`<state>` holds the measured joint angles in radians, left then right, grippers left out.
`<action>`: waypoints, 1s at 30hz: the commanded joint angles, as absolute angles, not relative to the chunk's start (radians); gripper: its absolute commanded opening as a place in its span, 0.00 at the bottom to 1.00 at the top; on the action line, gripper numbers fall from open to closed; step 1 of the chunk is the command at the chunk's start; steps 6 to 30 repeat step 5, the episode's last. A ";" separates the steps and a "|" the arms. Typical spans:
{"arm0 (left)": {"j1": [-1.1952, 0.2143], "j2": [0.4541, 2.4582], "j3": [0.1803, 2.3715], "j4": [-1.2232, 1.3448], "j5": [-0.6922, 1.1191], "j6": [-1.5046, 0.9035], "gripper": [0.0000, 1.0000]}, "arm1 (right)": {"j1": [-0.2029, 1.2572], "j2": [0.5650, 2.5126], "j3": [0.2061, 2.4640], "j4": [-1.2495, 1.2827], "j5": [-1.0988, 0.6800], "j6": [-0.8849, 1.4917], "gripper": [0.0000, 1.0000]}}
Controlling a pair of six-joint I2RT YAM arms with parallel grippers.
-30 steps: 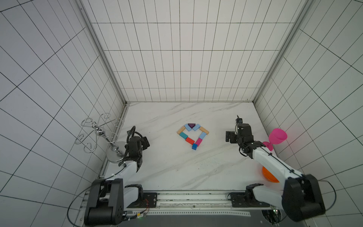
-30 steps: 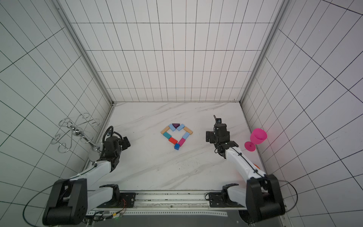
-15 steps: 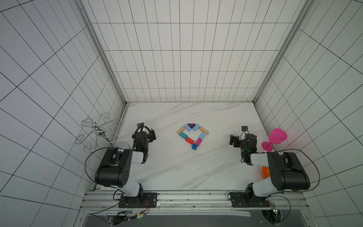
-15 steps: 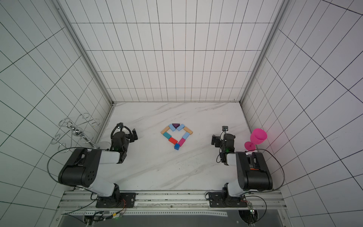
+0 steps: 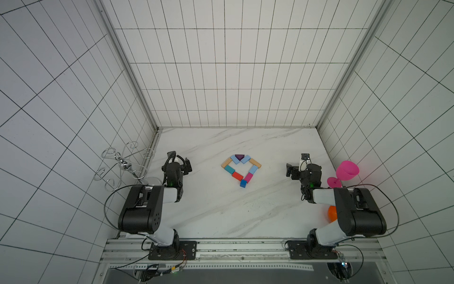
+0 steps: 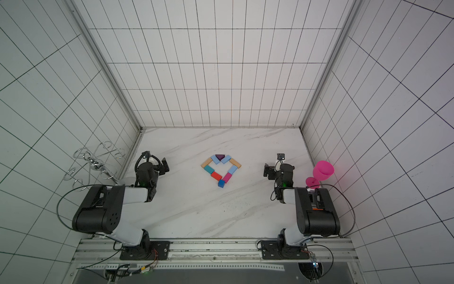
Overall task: Assemble a heart with building blocks
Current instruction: Reset both arms
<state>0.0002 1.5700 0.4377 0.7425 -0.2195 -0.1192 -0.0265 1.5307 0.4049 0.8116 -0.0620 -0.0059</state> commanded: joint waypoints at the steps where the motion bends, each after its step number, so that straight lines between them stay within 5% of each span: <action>1: 0.003 1.563 0.451 0.765 -0.209 -0.112 0.99 | -0.033 1.543 0.433 0.814 -0.067 -0.002 0.98; 30: 0.002 1.563 0.451 0.767 -0.209 -0.112 0.99 | -0.034 1.537 0.428 0.814 -0.067 0.000 0.99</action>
